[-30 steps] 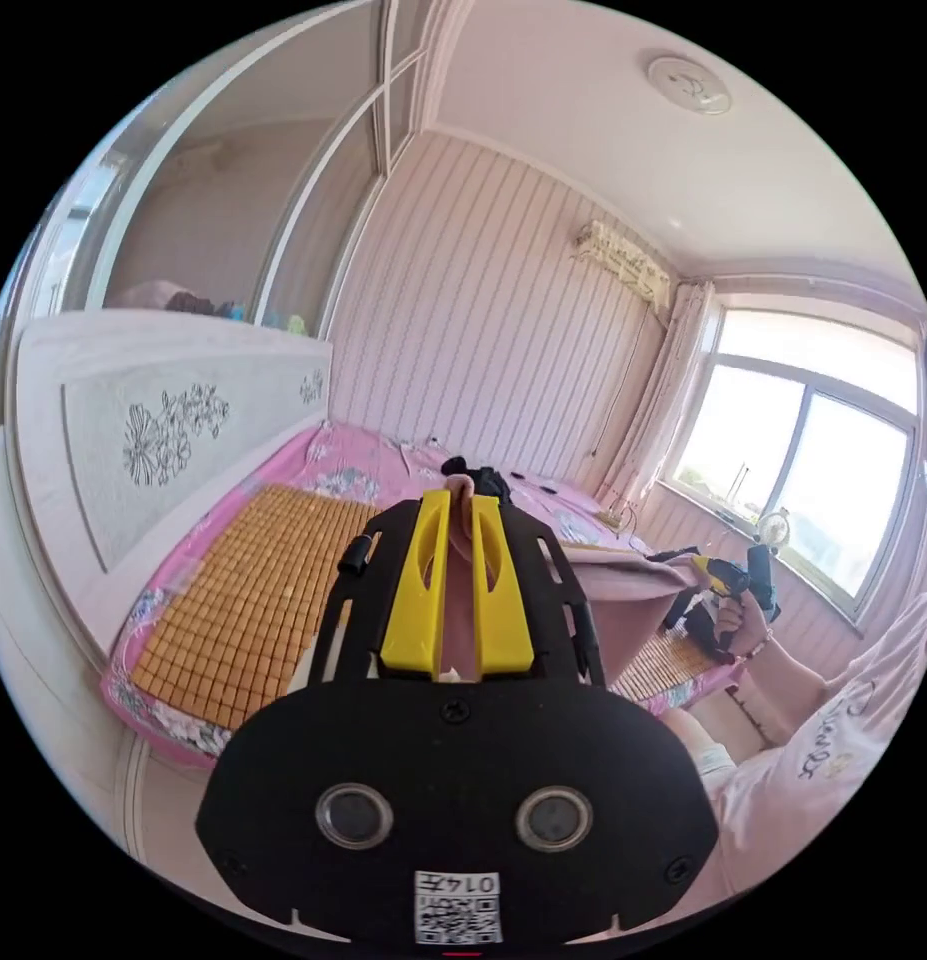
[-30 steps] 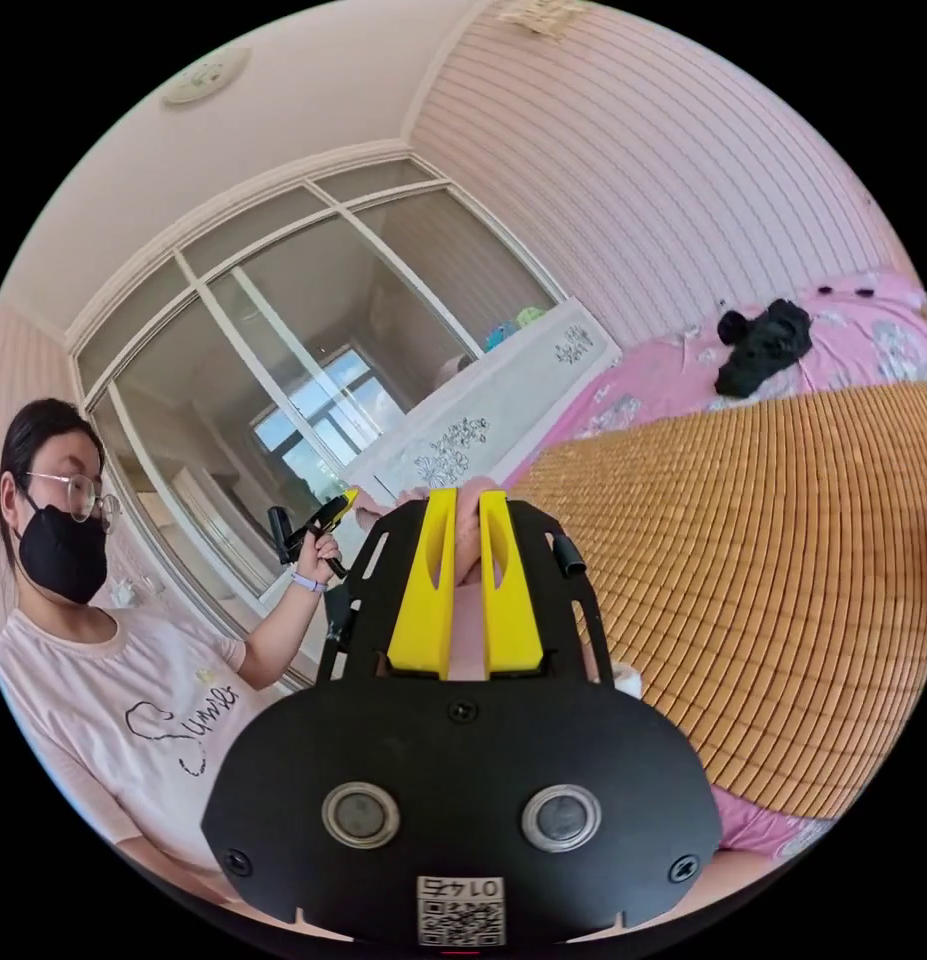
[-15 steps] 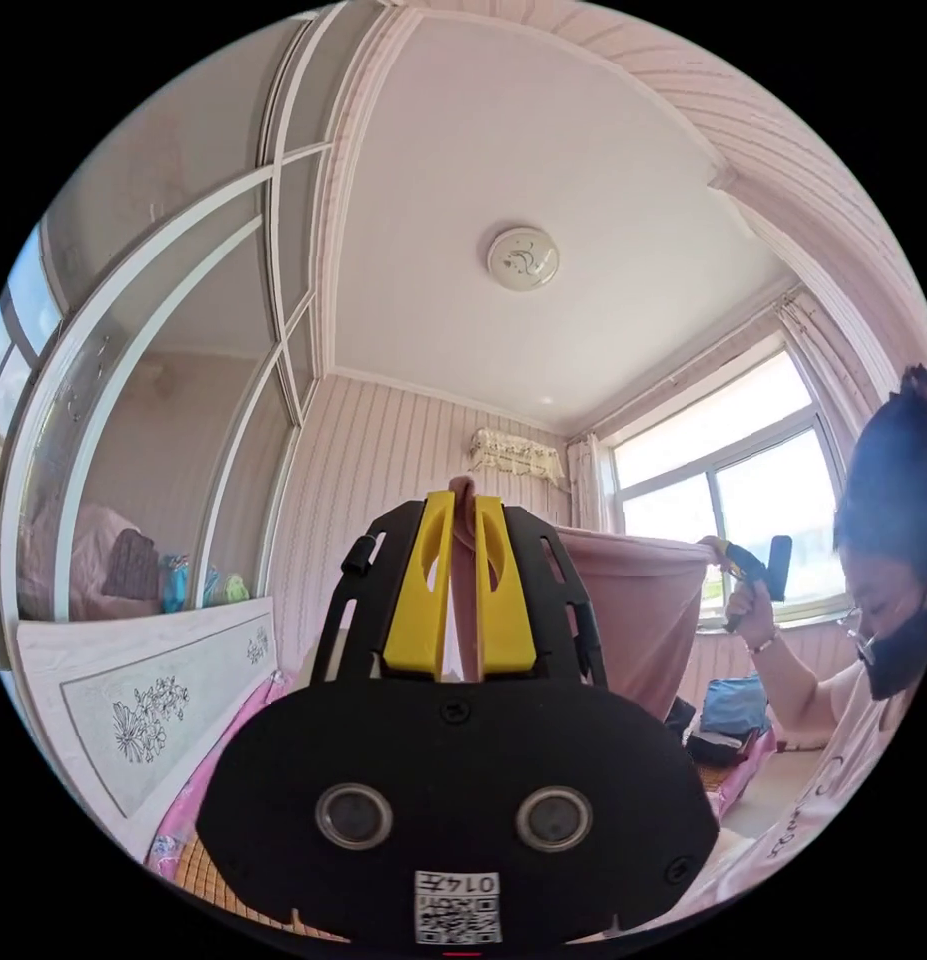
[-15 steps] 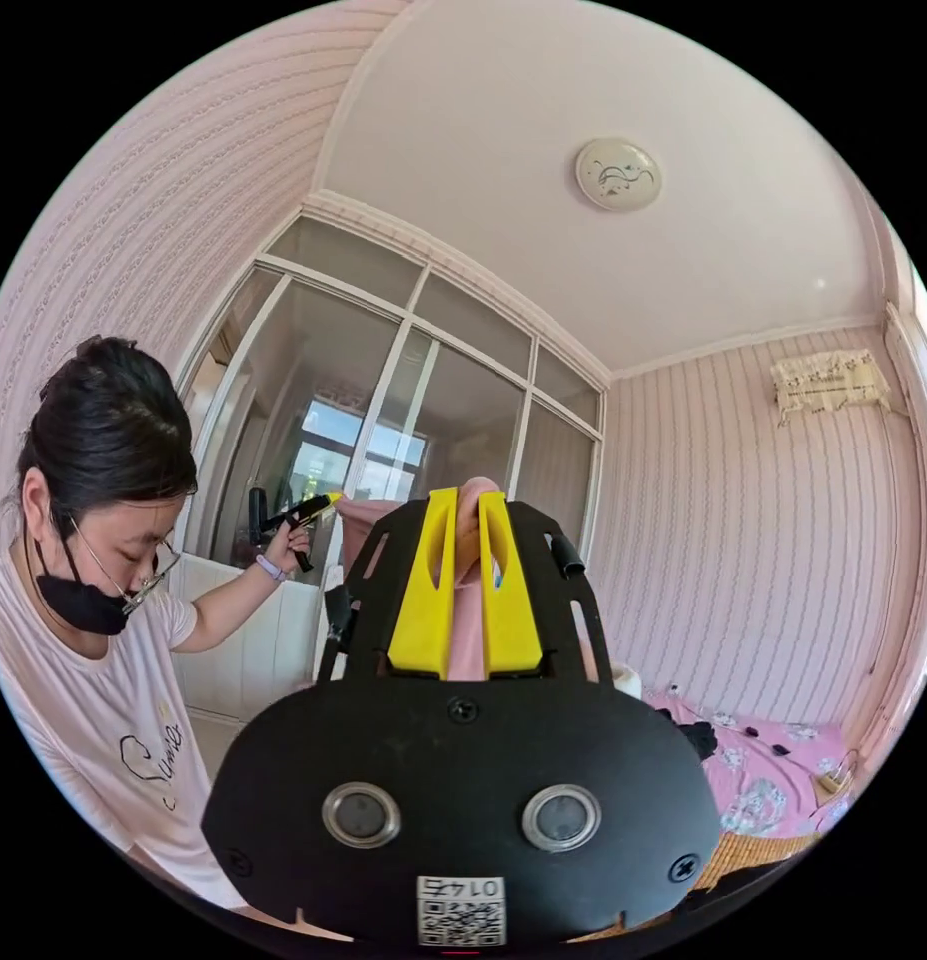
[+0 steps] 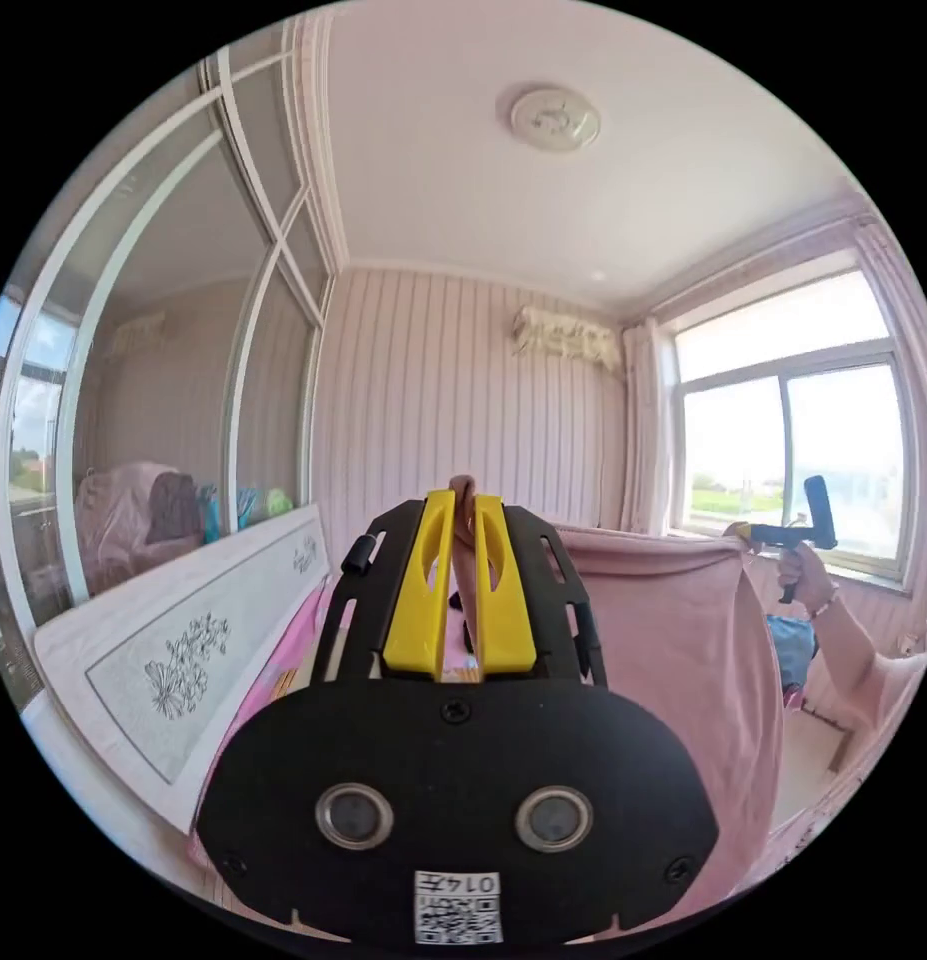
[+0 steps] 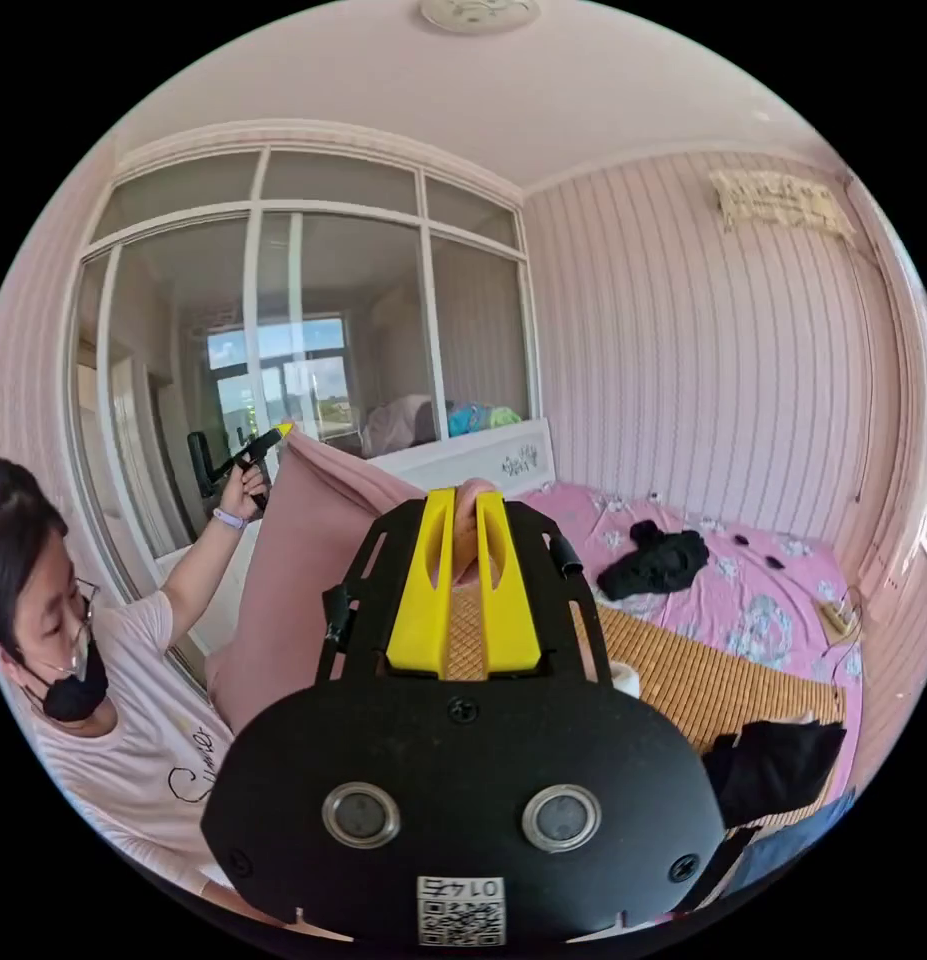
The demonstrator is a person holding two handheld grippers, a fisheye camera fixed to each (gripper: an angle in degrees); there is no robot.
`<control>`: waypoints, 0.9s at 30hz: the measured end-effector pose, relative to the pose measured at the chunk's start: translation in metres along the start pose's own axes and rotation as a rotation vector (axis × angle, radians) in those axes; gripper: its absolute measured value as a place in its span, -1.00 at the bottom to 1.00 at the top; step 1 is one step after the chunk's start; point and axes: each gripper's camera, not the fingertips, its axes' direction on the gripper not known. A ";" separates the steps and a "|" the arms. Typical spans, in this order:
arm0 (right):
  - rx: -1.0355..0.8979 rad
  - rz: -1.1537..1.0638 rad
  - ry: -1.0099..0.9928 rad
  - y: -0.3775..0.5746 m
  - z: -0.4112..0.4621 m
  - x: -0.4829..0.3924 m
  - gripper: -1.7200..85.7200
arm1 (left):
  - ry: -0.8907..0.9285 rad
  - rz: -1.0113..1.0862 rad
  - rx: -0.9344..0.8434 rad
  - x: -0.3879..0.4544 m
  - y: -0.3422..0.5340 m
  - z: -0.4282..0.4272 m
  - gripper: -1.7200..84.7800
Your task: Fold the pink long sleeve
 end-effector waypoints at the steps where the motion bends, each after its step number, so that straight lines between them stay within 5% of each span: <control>1: -0.047 0.068 0.015 0.002 0.030 0.027 -0.89 | -0.073 -0.006 -0.132 -0.001 0.017 0.044 -0.92; 4: -0.007 0.175 0.027 -0.019 0.049 0.065 -0.89 | -0.111 -0.090 -0.208 -0.001 0.031 0.102 -0.92; 10: 0.390 -0.115 0.217 -0.081 -0.019 0.037 -0.89 | -0.031 -0.074 0.145 0.011 -0.070 0.095 -0.92; 13: 0.400 -0.125 0.224 -0.067 -0.010 0.059 -0.90 | -0.030 0.028 0.198 0.019 -0.075 0.107 -0.91; 18: 0.083 0.062 0.144 0.015 0.079 0.155 -0.90 | 0.041 -0.019 -0.070 -0.009 0.015 0.176 -0.92; 23: -0.364 0.337 0.066 0.171 0.212 0.259 -0.89 | 0.024 -0.244 -0.639 -0.051 0.211 0.265 -0.95; 27: -0.575 0.622 0.026 0.299 0.274 0.316 -0.89 | 0.019 -0.371 -0.873 -0.058 0.309 0.297 -0.96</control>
